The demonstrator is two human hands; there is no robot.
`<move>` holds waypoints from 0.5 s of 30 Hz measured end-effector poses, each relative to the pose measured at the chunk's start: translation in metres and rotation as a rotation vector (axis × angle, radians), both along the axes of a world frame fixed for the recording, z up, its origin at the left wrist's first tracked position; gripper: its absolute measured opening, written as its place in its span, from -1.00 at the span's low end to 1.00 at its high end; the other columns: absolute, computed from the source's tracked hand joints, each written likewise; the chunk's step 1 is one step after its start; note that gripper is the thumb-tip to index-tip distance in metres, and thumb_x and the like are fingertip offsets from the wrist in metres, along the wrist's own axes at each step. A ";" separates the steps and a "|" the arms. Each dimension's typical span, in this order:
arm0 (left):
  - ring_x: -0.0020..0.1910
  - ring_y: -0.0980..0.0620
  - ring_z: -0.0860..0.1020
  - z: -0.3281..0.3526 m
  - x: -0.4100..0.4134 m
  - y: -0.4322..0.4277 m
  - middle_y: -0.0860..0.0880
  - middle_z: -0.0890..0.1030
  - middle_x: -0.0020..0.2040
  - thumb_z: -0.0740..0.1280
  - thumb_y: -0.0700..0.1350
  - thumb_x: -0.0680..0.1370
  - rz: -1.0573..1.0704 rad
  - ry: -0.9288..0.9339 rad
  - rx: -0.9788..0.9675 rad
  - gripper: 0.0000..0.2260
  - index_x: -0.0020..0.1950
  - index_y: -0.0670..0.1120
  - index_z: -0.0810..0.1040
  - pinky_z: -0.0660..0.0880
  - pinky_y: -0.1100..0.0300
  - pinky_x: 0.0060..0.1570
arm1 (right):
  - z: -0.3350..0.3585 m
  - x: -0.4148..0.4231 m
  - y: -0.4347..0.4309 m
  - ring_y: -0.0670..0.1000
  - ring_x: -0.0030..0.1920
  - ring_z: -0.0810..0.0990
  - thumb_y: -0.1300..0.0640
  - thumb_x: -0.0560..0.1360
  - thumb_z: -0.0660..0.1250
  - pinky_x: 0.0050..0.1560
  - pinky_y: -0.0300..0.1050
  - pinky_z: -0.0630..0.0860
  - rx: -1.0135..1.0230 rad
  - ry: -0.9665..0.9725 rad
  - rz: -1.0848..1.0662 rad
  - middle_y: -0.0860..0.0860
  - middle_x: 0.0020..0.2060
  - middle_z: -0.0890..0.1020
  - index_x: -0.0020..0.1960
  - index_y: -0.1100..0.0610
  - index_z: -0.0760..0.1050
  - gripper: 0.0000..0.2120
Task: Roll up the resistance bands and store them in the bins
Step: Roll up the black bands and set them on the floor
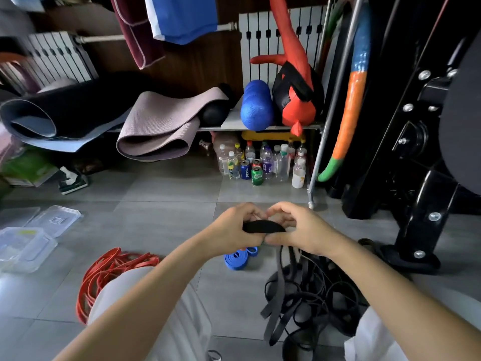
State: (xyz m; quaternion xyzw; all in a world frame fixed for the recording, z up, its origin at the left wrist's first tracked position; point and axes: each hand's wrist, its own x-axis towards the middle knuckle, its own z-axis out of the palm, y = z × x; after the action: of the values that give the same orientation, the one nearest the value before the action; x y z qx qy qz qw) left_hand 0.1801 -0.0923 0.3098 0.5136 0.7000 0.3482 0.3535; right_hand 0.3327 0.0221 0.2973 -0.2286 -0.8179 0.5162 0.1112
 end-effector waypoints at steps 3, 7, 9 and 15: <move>-0.40 0.24 0.51 -0.004 -0.005 0.001 0.09 0.60 -0.24 0.43 -0.25 0.38 0.043 -0.066 0.036 -0.68 0.03 0.00 0.43 0.43 0.36 -0.35 | 0.000 -0.004 0.003 -0.11 -0.24 0.56 0.08 0.24 0.57 -0.10 -0.18 0.51 0.030 0.014 -0.015 -0.12 -0.29 0.61 -0.12 -0.06 0.54 -0.71; -0.31 0.21 0.53 -0.008 -0.015 0.001 0.17 0.56 -0.32 0.49 -0.19 0.40 0.034 -0.087 0.064 -0.81 -0.14 0.02 0.52 0.49 0.29 -0.30 | 0.001 0.000 0.015 -0.11 -0.19 0.60 0.19 0.33 0.52 -0.08 -0.21 0.52 0.026 0.026 -0.027 -0.07 -0.22 0.67 -0.10 0.01 0.60 -0.80; -0.22 0.08 0.63 -0.008 -0.018 0.001 0.08 0.64 -0.26 0.46 -0.23 0.42 0.113 -0.212 0.090 -0.86 -0.12 -0.05 0.55 0.60 0.17 -0.23 | 0.002 0.000 0.019 -0.19 -0.22 0.61 0.21 0.34 0.51 -0.14 -0.35 0.49 -0.015 0.052 -0.043 -0.12 -0.26 0.68 -0.10 0.02 0.61 -0.81; -0.19 0.07 0.66 -0.003 -0.016 0.002 -0.02 0.70 -0.17 0.41 -0.30 0.43 0.246 -0.521 0.228 -0.84 -0.02 -0.13 0.58 0.56 0.30 -0.24 | 0.000 -0.005 0.022 -0.17 -0.18 0.63 0.19 0.33 0.52 -0.03 -0.28 0.51 0.014 -0.023 -0.059 -0.13 -0.23 0.67 -0.11 -0.05 0.58 -0.79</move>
State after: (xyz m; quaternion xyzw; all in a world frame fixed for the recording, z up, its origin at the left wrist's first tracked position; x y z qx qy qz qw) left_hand 0.1638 -0.0900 0.3073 0.3550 0.5990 0.5847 0.4162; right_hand 0.3273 0.0446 0.2970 -0.2579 -0.8156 0.5042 0.1188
